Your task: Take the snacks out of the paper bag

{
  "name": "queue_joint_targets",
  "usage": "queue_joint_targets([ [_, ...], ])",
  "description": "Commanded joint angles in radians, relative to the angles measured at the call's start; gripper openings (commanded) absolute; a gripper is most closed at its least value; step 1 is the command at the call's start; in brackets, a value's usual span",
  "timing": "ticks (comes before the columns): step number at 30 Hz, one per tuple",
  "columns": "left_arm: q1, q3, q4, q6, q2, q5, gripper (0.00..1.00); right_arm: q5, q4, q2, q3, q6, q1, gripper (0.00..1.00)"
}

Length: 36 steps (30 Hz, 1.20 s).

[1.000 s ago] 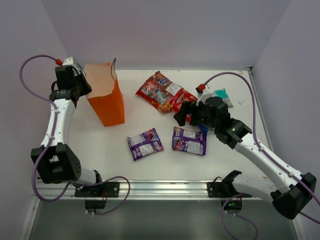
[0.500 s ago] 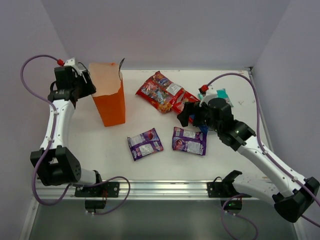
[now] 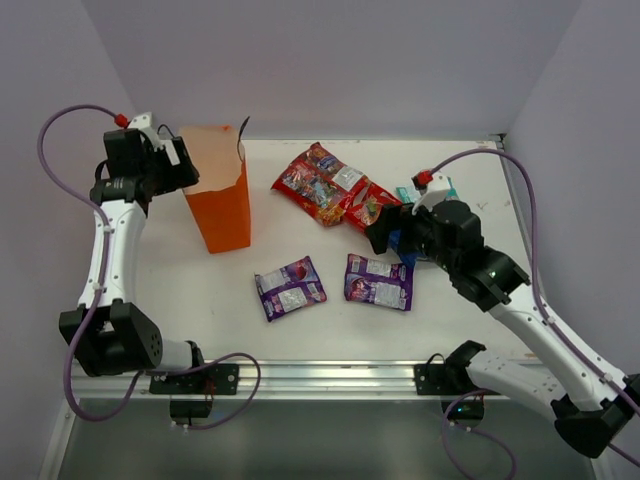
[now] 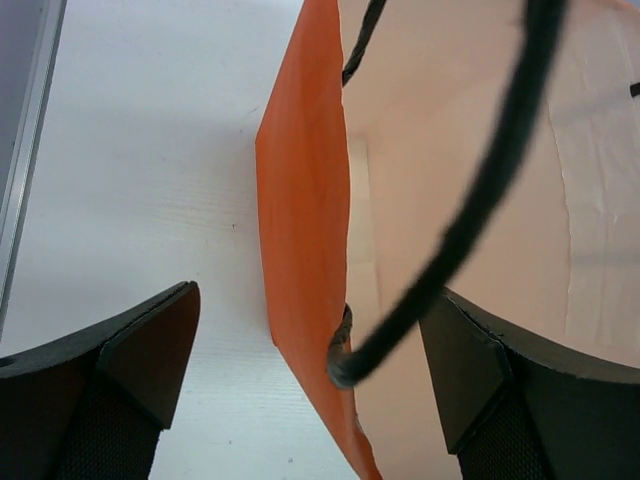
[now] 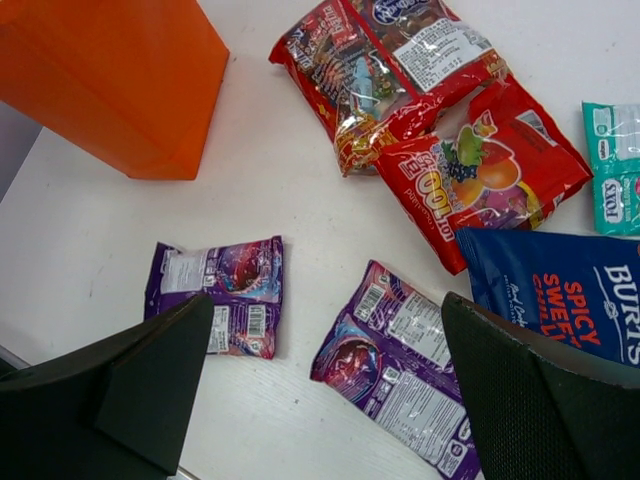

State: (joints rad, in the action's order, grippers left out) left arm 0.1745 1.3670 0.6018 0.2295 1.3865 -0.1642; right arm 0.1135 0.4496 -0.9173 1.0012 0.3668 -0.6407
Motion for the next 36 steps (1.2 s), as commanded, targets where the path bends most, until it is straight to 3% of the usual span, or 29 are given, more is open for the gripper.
queue_joint_targets([
  [1,0.002,0.047,0.029,-0.033,-0.052,-0.037,0.97,0.029,0.0,0.029,0.051,-0.032,-0.002,0.99],
  [23,-0.018,0.064,0.101,-0.062,-0.153,-0.092,1.0,0.089,0.047,0.1,0.079,-0.032,-0.001,0.99],
  [36,-0.144,0.076,0.121,-0.108,-0.271,-0.12,1.0,0.256,0.087,0.242,0.14,-0.091,-0.002,0.99],
])
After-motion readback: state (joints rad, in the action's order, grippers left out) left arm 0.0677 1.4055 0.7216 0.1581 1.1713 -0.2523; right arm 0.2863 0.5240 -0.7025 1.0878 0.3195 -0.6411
